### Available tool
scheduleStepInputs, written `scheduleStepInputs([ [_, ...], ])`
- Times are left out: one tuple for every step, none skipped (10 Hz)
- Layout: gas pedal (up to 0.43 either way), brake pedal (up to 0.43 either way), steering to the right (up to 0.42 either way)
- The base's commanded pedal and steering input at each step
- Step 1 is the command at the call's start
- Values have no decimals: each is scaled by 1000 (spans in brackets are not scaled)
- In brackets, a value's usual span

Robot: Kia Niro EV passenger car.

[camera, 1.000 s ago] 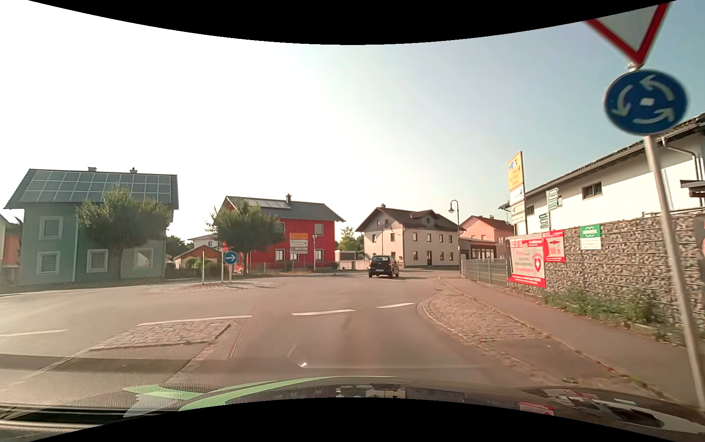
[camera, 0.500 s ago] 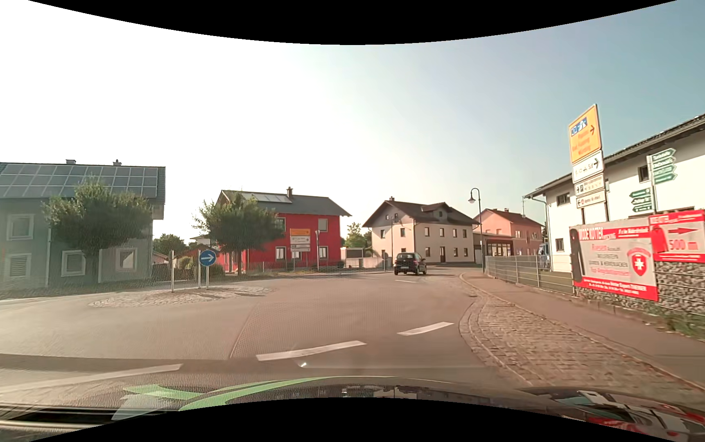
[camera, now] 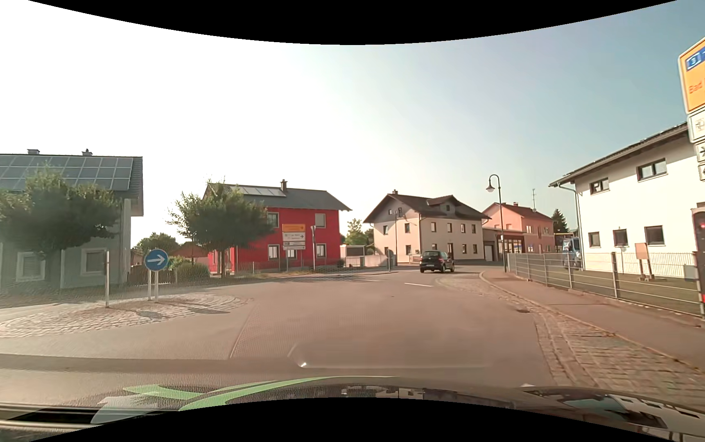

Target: Follow the waypoints while adhering to traffic rules and regulations

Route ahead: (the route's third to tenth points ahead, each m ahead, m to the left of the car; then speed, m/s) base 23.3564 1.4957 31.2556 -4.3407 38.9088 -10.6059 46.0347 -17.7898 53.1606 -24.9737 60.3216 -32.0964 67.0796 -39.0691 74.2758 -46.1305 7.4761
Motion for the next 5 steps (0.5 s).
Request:
scheduleStepInputs([
  [150,0,3],
  [150,0,4],
  [150,0,7],
  [150,0,12],
  [150,0,15],
])
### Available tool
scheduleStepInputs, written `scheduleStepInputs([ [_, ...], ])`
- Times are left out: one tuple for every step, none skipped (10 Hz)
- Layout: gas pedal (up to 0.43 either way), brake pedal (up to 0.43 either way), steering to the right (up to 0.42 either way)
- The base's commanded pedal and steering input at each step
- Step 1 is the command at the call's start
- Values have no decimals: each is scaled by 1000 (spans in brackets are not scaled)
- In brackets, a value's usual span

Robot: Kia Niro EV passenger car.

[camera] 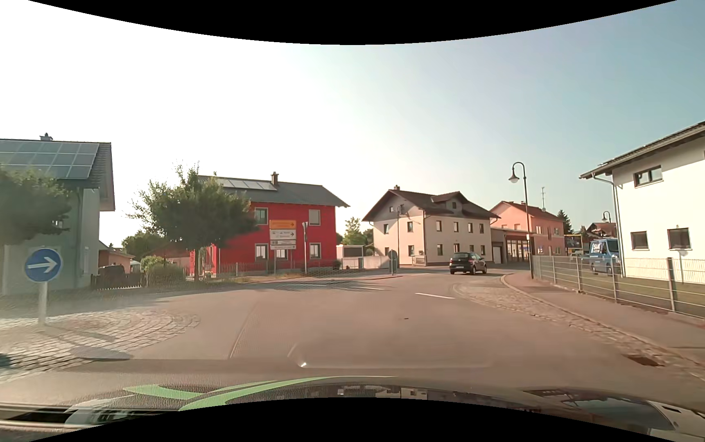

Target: Follow the waypoints while adhering to traffic rules and regulations

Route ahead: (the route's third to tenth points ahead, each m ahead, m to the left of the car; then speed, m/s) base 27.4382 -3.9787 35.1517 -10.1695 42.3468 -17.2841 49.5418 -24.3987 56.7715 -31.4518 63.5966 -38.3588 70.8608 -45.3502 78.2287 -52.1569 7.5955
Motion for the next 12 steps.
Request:
scheduleStepInputs([
  [150,0,15],
  [150,0,16],
  [150,0,22],
  [138,0,30],
  [138,0,44],
  [138,0,60],
  [138,0,71],
  [138,0,83],
  [138,0,89],
  [138,0,95],
  [138,0,99],
  [138,0,103],
])
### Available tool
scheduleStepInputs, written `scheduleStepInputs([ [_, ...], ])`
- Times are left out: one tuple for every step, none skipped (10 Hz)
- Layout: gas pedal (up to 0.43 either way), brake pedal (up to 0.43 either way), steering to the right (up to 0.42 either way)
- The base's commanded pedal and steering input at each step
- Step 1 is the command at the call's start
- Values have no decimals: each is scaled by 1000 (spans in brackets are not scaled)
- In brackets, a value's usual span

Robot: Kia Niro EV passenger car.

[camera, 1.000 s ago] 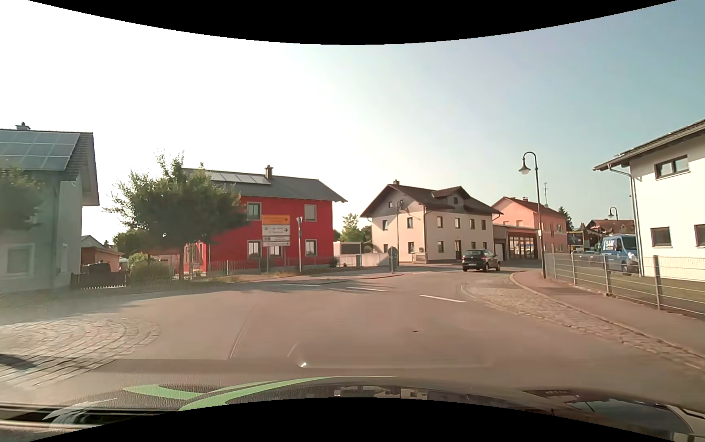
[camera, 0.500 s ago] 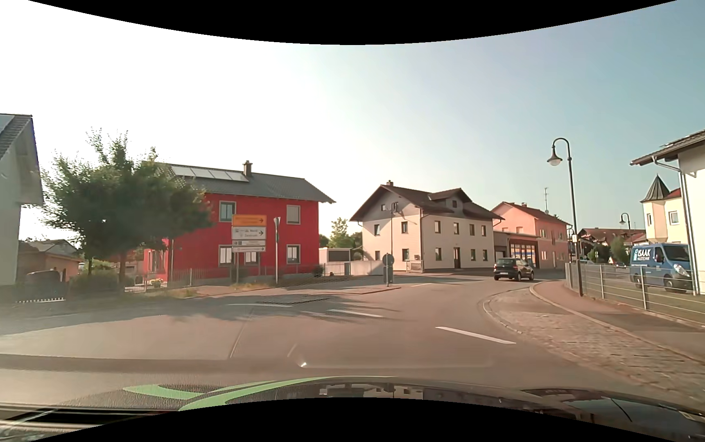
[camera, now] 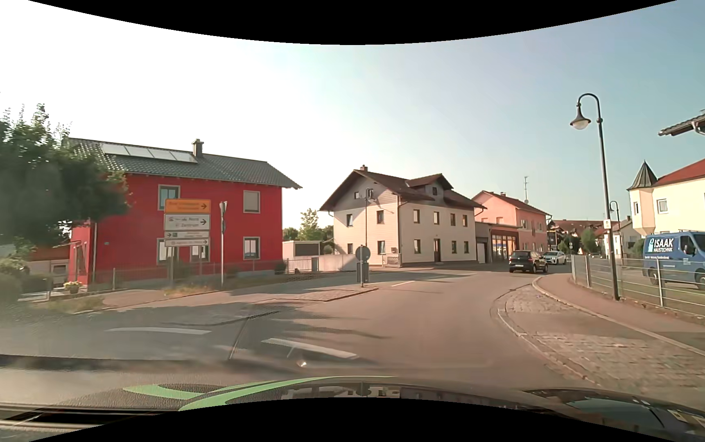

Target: Follow the waypoints while adhering to traffic rules and regulations

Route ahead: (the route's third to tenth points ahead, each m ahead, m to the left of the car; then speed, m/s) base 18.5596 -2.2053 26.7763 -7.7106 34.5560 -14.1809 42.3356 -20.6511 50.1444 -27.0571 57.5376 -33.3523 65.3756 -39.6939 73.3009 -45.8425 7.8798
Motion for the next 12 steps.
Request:
scheduleStepInputs([
  [138,0,109],
  [138,0,120],
  [138,0,128],
  [138,0,133],
  [138,0,135],
  [138,0,136],
  [138,0,136],
  [138,0,136],
  [138,0,136],
  [138,0,136],
  [138,0,136],
  [138,0,136],
])
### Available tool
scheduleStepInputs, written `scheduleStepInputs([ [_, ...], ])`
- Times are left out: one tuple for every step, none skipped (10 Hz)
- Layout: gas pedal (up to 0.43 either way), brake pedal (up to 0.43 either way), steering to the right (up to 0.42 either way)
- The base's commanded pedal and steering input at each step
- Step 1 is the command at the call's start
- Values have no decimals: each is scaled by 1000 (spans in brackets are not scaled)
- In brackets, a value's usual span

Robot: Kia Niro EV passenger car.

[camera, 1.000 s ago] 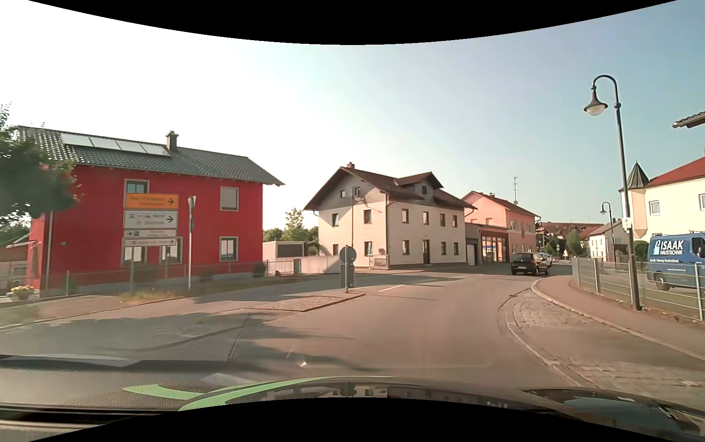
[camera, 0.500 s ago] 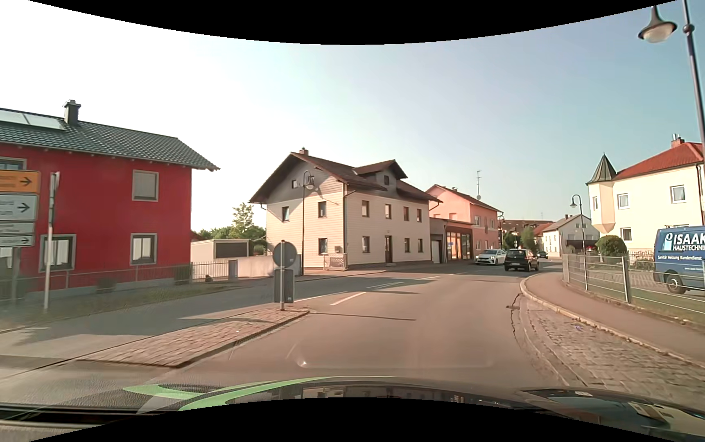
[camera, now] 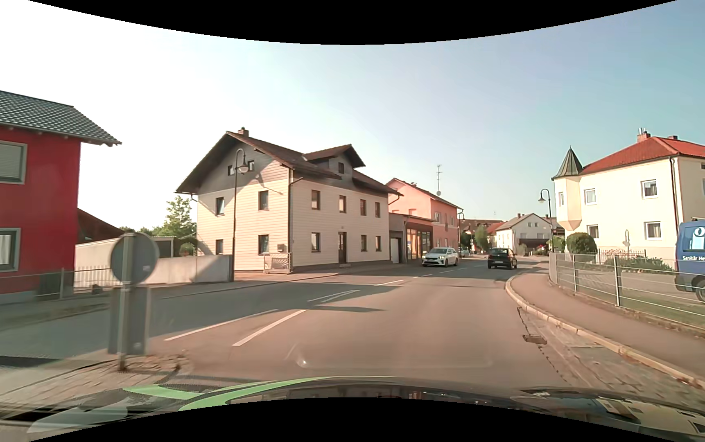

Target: Follow the waypoints while adhering to traffic rules and regulations

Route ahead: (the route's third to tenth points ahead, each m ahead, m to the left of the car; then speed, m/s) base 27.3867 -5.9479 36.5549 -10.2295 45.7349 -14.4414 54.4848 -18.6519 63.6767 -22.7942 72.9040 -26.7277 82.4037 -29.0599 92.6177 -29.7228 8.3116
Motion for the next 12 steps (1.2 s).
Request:
scheduleStepInputs([
  [138,0,128],
  [138,0,118],
  [150,0,114],
  [150,0,115],
  [150,0,118],
  [150,0,121],
  [157,0,122],
  [157,0,122],
  [157,0,122],
  [157,0,121],
  [157,0,122],
  [157,0,121],
])
